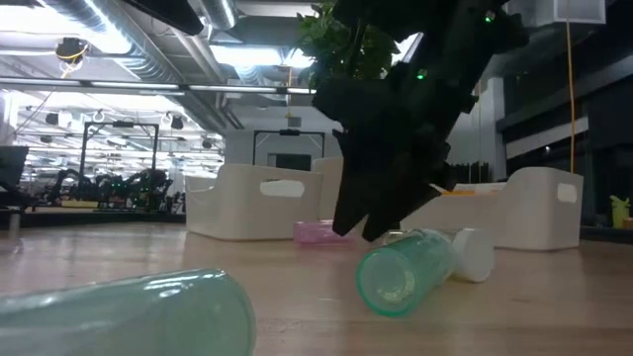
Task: Pick and place medicine bottles into bin by pill shape (circle, oval)
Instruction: Put the pink pill bottle into the left white bin
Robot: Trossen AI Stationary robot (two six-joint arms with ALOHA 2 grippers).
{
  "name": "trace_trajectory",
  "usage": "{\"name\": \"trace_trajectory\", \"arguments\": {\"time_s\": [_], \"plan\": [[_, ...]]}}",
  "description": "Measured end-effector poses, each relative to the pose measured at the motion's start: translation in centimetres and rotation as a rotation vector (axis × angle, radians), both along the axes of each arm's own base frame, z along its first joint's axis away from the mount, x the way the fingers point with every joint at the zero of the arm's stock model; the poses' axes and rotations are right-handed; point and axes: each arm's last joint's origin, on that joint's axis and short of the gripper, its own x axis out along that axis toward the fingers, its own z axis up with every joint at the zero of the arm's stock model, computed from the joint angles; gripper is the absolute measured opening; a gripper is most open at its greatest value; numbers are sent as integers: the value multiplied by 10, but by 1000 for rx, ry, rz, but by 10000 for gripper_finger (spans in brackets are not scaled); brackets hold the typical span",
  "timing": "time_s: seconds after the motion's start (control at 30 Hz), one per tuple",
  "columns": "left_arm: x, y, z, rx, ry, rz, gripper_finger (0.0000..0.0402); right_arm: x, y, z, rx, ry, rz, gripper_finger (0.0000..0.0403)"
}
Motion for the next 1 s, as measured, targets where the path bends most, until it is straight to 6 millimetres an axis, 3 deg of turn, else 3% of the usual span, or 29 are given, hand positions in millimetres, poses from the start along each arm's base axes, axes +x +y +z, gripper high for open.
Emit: {"name": "trace_trajectory", "arguments": {"time_s": [0.1,0.5,0.7,1.0], "plan": [[1,0,0,-7,-9,1,151,-1,4,0,19,10,45,245],[2,-2,0,-34,-3,-5,151,-7,-4,2,-134,12,-92,245],[1,-1,-3,-27,4,-4,151,-2,-11,4,-180,9,-5,245],[-1,1,-19,-23,15,-5,151,8,-12,6,-34,-21,164,245]]}}
